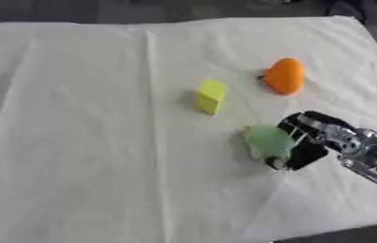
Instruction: Pick up the objects with one hand, pass them to the other hand, and then place them into the box on the other side of the table.
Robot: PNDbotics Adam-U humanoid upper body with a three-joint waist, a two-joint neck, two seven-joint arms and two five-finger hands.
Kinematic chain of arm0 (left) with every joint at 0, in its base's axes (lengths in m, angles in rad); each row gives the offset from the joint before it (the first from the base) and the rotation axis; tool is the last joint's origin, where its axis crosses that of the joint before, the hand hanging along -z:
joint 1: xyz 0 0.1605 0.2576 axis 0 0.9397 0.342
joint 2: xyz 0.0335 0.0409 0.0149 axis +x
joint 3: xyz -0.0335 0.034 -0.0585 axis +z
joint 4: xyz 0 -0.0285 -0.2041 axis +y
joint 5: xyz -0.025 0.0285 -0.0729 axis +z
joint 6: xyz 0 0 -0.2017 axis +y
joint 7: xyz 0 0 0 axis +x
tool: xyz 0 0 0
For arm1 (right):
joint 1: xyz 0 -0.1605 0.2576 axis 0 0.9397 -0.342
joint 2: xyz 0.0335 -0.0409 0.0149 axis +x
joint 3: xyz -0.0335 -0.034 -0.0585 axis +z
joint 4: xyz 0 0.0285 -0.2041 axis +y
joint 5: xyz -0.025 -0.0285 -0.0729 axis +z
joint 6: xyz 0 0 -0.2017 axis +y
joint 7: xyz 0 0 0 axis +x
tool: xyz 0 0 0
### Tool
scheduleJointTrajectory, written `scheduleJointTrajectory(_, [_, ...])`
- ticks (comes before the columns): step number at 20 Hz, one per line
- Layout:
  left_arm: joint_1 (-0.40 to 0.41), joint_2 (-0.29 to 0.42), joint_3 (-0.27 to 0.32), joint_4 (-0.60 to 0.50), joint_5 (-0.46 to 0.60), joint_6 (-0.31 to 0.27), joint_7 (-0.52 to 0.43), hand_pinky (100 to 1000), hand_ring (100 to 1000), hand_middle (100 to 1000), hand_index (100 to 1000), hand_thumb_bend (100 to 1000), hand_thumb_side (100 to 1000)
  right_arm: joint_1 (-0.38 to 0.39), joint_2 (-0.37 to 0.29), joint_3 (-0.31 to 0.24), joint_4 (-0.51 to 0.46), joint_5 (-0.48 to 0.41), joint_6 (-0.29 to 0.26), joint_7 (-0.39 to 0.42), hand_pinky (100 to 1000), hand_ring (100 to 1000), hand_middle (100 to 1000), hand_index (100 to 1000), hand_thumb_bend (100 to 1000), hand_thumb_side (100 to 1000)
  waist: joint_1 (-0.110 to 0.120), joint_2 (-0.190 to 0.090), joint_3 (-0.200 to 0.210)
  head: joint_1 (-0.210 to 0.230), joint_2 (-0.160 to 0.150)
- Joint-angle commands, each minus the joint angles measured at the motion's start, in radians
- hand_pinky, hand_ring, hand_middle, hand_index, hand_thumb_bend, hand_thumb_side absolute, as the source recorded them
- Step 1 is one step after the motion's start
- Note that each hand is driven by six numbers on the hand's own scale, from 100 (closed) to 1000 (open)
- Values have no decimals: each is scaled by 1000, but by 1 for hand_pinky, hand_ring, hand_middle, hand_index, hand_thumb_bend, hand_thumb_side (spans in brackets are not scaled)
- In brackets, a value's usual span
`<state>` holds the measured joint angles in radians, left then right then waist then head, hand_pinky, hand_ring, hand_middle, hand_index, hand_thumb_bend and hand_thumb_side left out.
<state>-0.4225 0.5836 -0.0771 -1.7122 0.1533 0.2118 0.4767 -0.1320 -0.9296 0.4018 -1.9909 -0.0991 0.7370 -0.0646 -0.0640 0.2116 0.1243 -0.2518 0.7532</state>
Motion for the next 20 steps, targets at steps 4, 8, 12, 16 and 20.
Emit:
scheduleJointTrajectory(4, [-10, 32, 9, -21, 5, 4, -3, 763, 662, 708, 796, 100, 790, -9, -29, -20, -9, -36, -68, -41, 683, 595, 401, 437, 320, 100, 5, 4, -8, -17, -26])
scheduleJointTrajectory(8, [-12, 39, 11, -21, 9, 4, -2, 763, 661, 707, 796, 100, 778, -6, -78, -38, -9, -22, -114, -29, 679, 589, 392, 406, 306, 100, 10, -8, -16, -26, -14])
scheduleJointTrajectory(12, [-22, 45, 7, -25, 6, 6, -10, 763, 661, 707, 795, 100, 770, -24, -110, -76, -9, -20, -168, -26, 670, 579, 374, 378, 291, 100, 15, -24, -19, -1, -5])
scheduleJointTrajectory(16, [-18, 45, 5, -23, 6, 9, -15, 763, 661, 707, 795, 100, 769, -50, -104, -104, -9, -29, -210, -37, 667, 574, 353, 373, 285, 100, 21, -36, -14, 31, 13])
scheduleJointTrajectory(20, [-21, 39, 4, -25, 8, 7, -17, 763, 661, 707, 795, 100, 760, -82, -90, -113, -9, -24, -244, -32, 661, 569, 346, 370, 278, 100, 28, -56, -6, 61, 17])
